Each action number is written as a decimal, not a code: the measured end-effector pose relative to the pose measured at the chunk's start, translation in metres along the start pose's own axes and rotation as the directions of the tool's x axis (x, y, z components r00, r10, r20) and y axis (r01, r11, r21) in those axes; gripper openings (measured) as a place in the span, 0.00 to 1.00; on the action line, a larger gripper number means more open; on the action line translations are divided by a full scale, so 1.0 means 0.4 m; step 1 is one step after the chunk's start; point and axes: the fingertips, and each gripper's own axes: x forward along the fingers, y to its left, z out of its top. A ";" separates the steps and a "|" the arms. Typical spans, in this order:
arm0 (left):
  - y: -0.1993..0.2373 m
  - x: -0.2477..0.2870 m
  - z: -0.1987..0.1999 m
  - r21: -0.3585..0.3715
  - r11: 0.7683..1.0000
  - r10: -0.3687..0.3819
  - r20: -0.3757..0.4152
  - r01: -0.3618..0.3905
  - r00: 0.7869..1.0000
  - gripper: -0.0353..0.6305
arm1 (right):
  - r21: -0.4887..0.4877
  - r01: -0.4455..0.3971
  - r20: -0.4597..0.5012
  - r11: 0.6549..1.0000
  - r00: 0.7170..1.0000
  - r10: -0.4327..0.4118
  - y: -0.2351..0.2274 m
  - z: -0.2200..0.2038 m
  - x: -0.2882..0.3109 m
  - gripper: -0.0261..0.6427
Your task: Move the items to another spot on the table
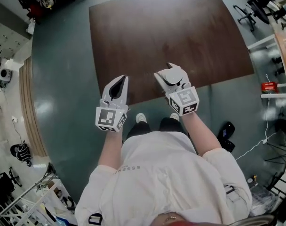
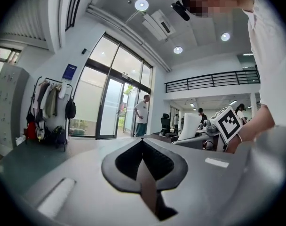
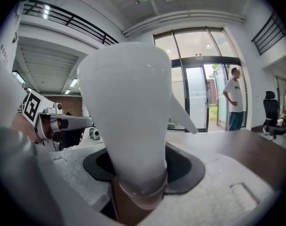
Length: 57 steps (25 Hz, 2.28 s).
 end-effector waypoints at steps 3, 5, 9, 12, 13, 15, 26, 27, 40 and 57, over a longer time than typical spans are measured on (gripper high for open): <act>-0.089 0.058 0.001 0.020 0.997 -0.069 -0.009 0.069 0.998 0.07 | 0.027 0.070 0.005 0.997 0.998 -0.070 -0.087 -0.015 -0.083 0.41; -0.152 0.095 0.004 0.031 0.994 -0.108 -0.013 0.109 0.994 0.07 | 0.046 0.108 0.008 0.993 0.994 -0.108 -0.143 -0.024 -0.141 0.41; -0.287 0.177 -0.002 0.037 0.984 -0.175 -0.022 0.176 0.984 0.07 | 0.074 0.180 0.009 0.981 0.983 -0.181 -0.258 -0.049 -0.270 0.41; -0.419 0.230 -0.013 0.037 0.977 -0.209 -0.022 0.209 0.978 0.07 | 0.086 0.216 0.007 0.973 0.976 -0.217 -0.352 -0.075 -0.387 0.41; -0.467 0.247 -0.017 0.037 0.975 -0.218 -0.020 0.219 0.976 0.07 | 0.088 0.226 0.006 0.970 0.974 -0.227 -0.386 -0.085 -0.428 0.41; -0.558 0.286 -0.028 0.036 0.971 -0.238 -0.013 0.238 0.971 0.07 | 0.090 0.249 0.000 0.964 0.968 -0.250 -0.453 -0.108 -0.507 0.41; -0.948 0.465 -0.127 0.011 0.942 -0.334 -0.040 0.335 0.942 0.07 | 0.120 0.368 -0.054 0.922 0.930 -0.364 -0.756 -0.236 -0.846 0.41; -0.975 0.480 -0.133 0.010 0.938 -0.347 -0.046 0.347 0.937 0.07 | 0.128 0.380 -0.055 0.916 0.925 -0.376 -0.776 -0.245 -0.867 0.41; -1.094 0.778 -0.189 -0.023 0.925 -0.381 -0.085 0.380 0.921 0.07 | 0.192 0.417 -0.098 0.888 0.909 -0.406 -1.050 -0.320 -0.903 0.41; -1.088 1.193 -0.153 -0.030 0.938 -0.346 -0.117 0.345 0.931 0.07 | 0.112 0.365 -0.114 0.924 0.929 -0.353 -1.455 -0.246 -0.706 0.41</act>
